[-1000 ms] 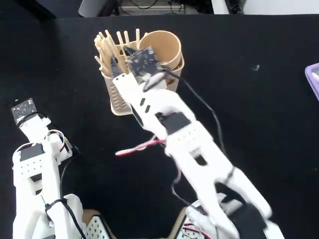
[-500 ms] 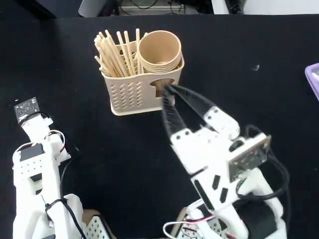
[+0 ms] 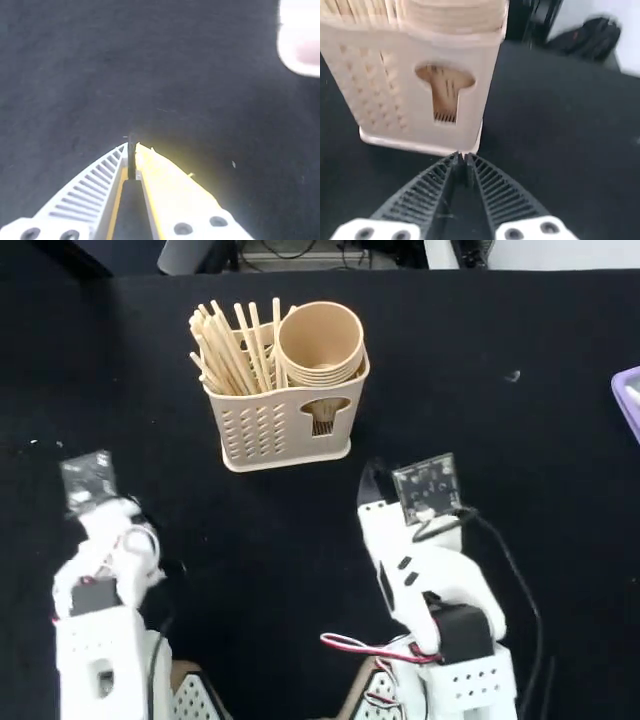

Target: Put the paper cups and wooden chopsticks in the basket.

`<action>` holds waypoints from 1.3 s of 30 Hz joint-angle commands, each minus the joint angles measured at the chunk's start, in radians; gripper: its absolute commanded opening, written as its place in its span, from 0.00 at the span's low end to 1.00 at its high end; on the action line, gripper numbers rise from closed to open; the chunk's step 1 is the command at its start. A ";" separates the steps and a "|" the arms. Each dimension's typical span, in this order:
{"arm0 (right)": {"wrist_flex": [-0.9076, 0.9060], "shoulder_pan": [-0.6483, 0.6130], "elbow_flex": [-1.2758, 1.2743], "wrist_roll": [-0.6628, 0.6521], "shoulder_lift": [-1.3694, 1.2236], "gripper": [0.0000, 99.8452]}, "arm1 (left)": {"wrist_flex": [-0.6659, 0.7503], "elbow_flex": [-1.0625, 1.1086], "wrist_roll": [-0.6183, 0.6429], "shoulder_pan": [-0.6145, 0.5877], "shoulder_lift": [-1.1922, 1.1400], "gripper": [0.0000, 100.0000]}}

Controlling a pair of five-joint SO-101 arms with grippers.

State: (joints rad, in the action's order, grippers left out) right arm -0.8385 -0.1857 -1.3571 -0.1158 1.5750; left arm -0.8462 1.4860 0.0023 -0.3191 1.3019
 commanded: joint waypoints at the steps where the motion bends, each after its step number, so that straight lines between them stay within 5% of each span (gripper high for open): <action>1: 0.011 0.012 -0.085 0.014 0.025 0.01 | -0.074 0.094 -0.052 0.090 0.327 0.03; 5: 0.002 0.052 -0.183 0.014 0.025 0.01 | -0.196 0.140 -0.052 0.120 0.551 0.03; 14: 0.040 0.097 -0.340 0.084 0.025 0.01 | -0.110 0.216 -0.055 0.222 0.494 0.03; 22: -0.057 0.063 -0.340 0.083 0.025 0.01 | -0.206 0.214 -0.060 0.232 0.503 0.03; 27: -0.161 0.078 -0.338 0.087 0.025 0.01 | -0.423 0.214 -0.052 0.225 0.506 0.03; 32: -0.160 0.222 -0.331 0.269 0.027 0.01 | -0.422 0.214 -0.052 0.223 0.512 0.03; 39: -0.127 0.247 -0.340 0.281 0.021 0.01 | -0.422 0.214 -0.052 0.225 0.512 0.03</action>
State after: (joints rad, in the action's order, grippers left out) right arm -0.9858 0.0384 -1.6978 0.1527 1.5750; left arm -1.2651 1.6778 -0.0514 -0.0982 1.8052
